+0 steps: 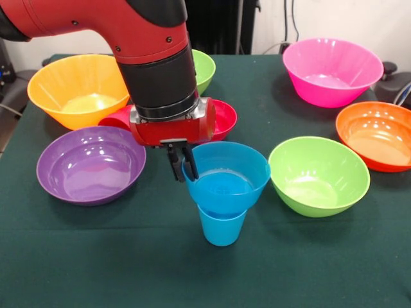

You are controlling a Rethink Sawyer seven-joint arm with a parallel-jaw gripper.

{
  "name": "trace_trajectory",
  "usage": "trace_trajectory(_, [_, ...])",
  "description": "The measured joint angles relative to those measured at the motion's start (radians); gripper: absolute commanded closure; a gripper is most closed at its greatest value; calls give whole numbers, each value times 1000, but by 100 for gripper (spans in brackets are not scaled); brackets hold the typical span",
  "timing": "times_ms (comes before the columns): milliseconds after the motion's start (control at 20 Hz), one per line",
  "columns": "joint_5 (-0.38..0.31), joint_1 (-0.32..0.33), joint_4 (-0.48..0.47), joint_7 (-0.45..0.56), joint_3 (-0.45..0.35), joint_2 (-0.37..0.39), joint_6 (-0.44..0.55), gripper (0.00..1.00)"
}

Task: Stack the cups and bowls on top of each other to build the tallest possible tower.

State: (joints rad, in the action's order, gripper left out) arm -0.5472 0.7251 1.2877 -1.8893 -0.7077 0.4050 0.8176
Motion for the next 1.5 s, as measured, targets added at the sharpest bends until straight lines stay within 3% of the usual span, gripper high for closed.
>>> trace_trajectory(1500, [-7,7,-4,0,-8,-30,0,100])
